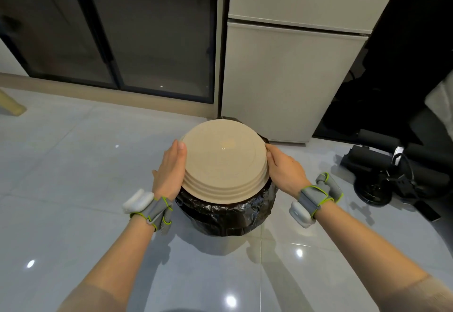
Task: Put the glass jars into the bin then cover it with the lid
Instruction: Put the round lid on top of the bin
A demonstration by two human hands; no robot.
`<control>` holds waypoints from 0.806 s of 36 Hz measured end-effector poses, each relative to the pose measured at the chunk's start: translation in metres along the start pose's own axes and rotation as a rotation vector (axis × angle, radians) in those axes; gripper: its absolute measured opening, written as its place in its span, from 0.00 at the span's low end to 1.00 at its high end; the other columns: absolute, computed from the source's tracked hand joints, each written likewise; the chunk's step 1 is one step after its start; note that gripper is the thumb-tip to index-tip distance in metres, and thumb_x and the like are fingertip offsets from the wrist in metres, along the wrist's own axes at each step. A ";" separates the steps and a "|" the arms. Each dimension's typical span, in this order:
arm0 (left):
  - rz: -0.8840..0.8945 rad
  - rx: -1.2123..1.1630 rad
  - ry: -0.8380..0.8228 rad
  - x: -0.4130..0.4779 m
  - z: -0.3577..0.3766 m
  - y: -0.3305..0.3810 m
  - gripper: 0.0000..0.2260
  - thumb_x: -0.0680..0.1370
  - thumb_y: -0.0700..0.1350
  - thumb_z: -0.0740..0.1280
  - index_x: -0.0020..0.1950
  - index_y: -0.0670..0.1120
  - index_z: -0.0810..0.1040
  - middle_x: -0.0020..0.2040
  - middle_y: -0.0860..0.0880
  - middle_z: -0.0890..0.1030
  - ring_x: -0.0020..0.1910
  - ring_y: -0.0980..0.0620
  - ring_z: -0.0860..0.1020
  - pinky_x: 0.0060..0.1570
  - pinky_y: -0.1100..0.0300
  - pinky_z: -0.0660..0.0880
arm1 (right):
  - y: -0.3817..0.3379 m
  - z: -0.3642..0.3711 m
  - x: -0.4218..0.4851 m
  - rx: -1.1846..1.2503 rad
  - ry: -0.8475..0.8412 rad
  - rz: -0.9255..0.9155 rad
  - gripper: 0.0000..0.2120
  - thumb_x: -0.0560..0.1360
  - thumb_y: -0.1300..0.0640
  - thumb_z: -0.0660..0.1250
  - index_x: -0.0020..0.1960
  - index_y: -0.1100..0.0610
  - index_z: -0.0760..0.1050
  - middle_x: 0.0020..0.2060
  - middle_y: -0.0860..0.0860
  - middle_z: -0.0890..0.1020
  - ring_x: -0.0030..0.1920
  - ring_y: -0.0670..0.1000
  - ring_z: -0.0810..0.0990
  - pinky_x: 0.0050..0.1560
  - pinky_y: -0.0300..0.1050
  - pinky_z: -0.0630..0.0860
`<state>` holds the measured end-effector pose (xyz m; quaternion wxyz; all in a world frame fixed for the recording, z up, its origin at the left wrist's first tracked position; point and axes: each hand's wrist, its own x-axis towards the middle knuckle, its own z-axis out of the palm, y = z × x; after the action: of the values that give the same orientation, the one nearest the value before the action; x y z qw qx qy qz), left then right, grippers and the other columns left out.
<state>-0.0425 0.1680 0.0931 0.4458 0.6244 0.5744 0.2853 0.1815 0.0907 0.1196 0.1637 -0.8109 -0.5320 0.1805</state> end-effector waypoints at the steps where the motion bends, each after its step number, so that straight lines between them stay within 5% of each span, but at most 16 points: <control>1: 0.001 0.002 0.007 0.000 0.000 0.000 0.28 0.78 0.62 0.42 0.75 0.52 0.52 0.77 0.51 0.55 0.76 0.48 0.52 0.74 0.43 0.44 | 0.000 0.001 0.001 -0.011 -0.004 -0.001 0.20 0.82 0.53 0.46 0.73 0.52 0.59 0.65 0.59 0.76 0.63 0.63 0.74 0.60 0.52 0.70; 29: 0.127 0.160 0.070 0.007 0.008 -0.008 0.26 0.79 0.58 0.44 0.75 0.48 0.53 0.77 0.48 0.55 0.77 0.47 0.50 0.73 0.40 0.45 | 0.004 0.003 0.015 -0.066 -0.043 0.008 0.19 0.82 0.51 0.46 0.70 0.49 0.63 0.63 0.59 0.77 0.62 0.64 0.74 0.58 0.54 0.72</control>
<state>-0.0376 0.1726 0.0815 0.3553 0.6828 0.5697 0.2880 0.1889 0.1034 0.1134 0.1245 -0.8139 -0.5379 0.1809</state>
